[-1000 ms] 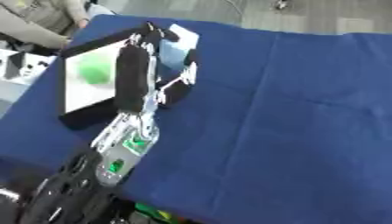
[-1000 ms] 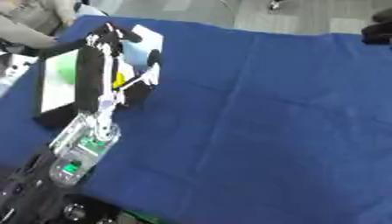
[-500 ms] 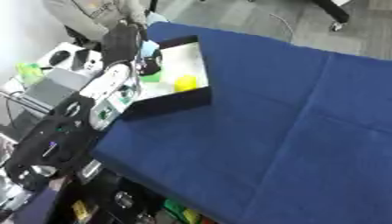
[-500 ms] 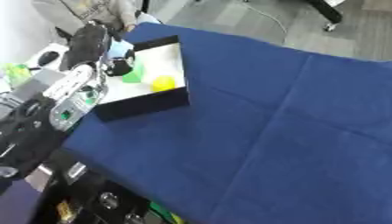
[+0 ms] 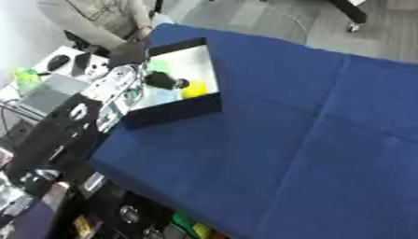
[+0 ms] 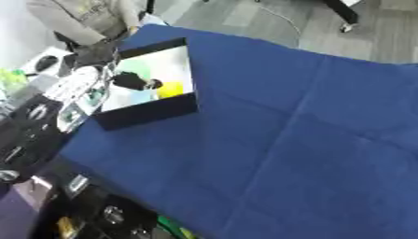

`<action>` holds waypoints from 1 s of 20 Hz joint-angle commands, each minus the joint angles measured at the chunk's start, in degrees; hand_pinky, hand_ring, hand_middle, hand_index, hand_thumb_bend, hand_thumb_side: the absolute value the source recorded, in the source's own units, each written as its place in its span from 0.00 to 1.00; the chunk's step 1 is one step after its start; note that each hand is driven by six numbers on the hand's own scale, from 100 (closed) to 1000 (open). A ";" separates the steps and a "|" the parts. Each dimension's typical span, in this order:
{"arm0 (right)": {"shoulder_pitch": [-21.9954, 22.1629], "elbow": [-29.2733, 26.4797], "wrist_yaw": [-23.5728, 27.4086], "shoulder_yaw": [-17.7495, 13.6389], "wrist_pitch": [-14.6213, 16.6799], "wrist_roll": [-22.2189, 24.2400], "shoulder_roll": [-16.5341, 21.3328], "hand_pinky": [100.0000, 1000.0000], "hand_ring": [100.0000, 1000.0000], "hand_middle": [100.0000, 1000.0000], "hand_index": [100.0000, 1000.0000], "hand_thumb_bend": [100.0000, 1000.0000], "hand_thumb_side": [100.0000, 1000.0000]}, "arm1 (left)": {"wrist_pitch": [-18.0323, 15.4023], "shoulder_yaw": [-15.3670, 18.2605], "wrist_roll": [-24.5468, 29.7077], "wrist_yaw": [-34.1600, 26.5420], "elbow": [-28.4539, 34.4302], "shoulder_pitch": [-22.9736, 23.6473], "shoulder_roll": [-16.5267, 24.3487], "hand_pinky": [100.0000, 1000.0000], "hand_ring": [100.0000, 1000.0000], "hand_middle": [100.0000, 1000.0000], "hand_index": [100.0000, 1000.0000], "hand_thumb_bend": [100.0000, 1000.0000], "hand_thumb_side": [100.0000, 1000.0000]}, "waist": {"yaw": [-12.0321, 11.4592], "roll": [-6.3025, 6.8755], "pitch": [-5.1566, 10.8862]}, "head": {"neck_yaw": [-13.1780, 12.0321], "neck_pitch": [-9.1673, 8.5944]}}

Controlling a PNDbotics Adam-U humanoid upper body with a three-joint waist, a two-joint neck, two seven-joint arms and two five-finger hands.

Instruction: Pick up the objects with one hand, pass them to the other hand, and then place them into the box on the other side of the table.

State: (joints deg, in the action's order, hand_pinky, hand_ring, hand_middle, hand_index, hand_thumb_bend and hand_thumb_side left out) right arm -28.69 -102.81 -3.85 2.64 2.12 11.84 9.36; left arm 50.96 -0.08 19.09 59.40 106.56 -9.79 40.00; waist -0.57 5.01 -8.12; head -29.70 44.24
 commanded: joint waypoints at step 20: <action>12.64 -0.42 -9.45 -12.44 8.98 -23.91 0.98 0.60 0.59 0.58 0.80 0.00 0.76 | -45.79 -23.64 -57.02 -42.59 8.04 -8.55 -30.22 0.74 0.95 0.76 0.77 0.43 0.53 | 5.15 -6.58 -0.77 | 22.59 -0.12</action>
State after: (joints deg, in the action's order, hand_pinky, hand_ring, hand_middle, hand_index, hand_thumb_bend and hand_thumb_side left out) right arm -15.63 -102.68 -12.74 -9.14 10.89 -10.87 9.06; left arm 5.34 -21.79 -38.05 18.13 113.52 -17.98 10.54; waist 4.57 -0.86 -8.70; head -7.82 44.26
